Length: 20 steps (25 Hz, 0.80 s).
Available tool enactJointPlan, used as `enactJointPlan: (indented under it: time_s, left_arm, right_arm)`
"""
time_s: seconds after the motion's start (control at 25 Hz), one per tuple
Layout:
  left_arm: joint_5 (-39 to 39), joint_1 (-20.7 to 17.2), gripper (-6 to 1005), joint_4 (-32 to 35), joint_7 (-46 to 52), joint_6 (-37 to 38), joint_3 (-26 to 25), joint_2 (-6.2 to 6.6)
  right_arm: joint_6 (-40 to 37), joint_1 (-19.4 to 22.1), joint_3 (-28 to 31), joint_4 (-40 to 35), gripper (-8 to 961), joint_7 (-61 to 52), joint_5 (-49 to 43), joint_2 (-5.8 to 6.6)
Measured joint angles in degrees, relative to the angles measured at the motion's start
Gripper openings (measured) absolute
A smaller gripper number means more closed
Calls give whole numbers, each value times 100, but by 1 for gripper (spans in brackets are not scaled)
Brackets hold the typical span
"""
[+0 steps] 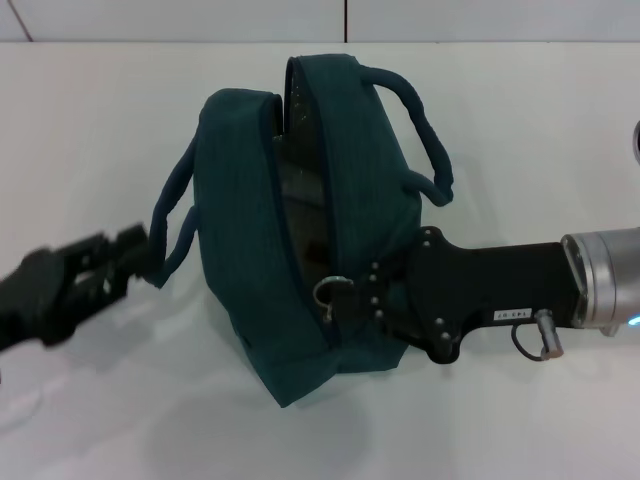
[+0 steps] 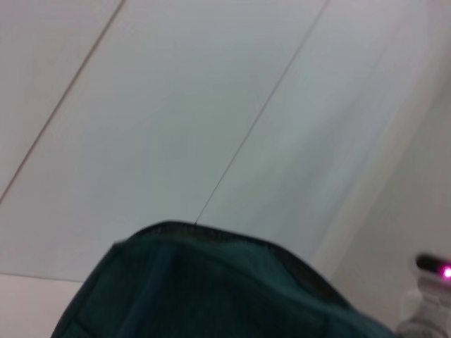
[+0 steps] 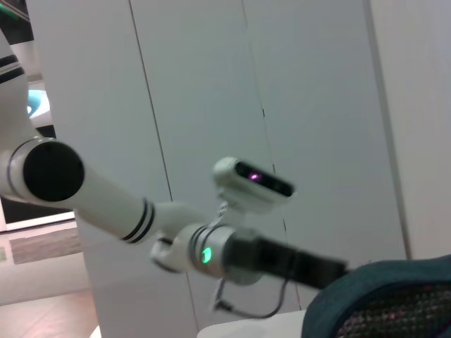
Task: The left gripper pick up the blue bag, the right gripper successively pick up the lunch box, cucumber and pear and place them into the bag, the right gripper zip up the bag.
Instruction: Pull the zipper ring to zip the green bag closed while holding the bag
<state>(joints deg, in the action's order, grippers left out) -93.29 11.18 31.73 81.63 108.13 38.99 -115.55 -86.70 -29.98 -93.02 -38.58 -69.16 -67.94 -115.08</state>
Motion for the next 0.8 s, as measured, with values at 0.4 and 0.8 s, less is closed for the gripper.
enactJointPlan:
  time_s: [0.4,0.8]
  left_arm:
    - [-532,-425,370,-382,-992,-28,3,-307]
    - [-782,-86,366,-1337,-1788,-241,85,-409]
  right_arm:
    - [-64,-135,266,29,18,61,-61,-14]
    - [-59,-203,269,-11,18,226,32,-78]
